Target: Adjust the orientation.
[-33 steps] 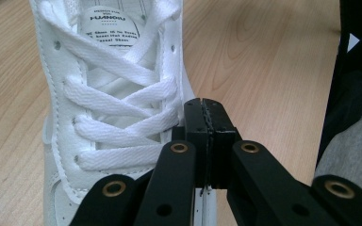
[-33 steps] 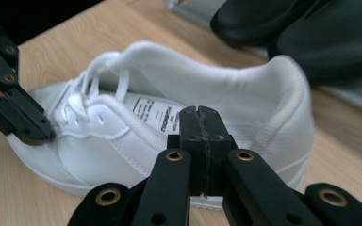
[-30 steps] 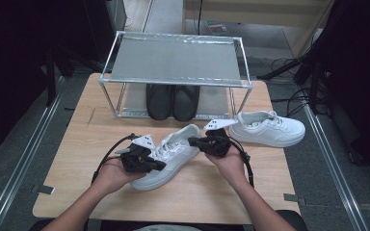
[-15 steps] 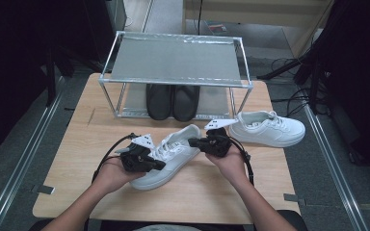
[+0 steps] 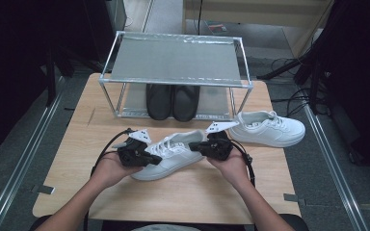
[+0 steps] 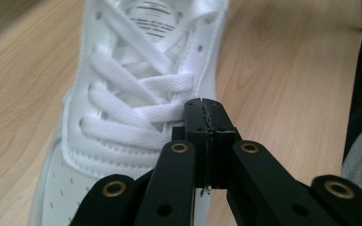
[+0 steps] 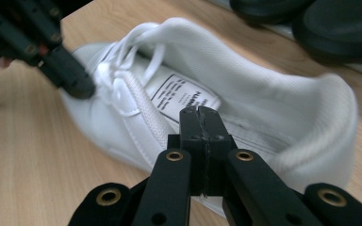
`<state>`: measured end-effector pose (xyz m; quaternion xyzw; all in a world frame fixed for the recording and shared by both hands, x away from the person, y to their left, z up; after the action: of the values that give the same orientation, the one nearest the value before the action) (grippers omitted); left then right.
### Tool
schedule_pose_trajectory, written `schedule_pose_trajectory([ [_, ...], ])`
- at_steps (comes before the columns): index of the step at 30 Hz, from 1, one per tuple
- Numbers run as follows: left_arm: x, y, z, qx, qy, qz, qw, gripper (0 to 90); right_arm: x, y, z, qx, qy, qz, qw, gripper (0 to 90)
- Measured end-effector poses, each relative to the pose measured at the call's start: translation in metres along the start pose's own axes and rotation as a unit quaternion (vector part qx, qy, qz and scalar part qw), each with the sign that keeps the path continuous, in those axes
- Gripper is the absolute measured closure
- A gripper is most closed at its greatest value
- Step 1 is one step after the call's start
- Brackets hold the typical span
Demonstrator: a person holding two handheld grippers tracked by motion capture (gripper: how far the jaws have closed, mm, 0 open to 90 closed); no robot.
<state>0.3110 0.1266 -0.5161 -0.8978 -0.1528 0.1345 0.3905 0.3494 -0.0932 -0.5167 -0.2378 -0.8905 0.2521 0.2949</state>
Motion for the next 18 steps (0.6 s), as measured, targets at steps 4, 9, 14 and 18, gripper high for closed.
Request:
schedule_pose_trajectory([
  [4, 0.007, -0.001, 0.0, -0.001, -0.002, -0.008, 1.0, 90.0, 0.006, 0.001, 0.006, 0.015, -0.007, -0.003, 0.9999, 90.0],
  [9, 0.014, -0.001, -0.002, 0.0, -0.004, -0.005, 1.0, 90.0, 0.016, 0.0, 0.012, 0.027, -0.021, -0.004, 0.9994, 90.0],
  [14, 0.02, 0.0, -0.004, 0.002, 0.001, -0.008, 1.0, 90.0, 0.021, -0.005, 0.016, 0.029, -0.022, -0.011, 0.9993, 90.0],
  [18, 0.026, 0.001, -0.006, -0.002, -0.004, -0.011, 0.9999, 90.0, 0.026, -0.006, 0.02, 0.033, -0.027, -0.012, 0.999, 90.0],
])
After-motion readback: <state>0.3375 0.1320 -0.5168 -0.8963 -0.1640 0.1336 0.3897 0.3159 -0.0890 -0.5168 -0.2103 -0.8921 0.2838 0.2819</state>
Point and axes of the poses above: each handheld gripper's, and its own axes: y roughly forward along the jaws, z roughly out of its underside, x roughly to its left, the point moved 5 cm from there along y, roughly forward along the jaws, and after that the axes turned 11 degrees about y, right-handed, at the moved point
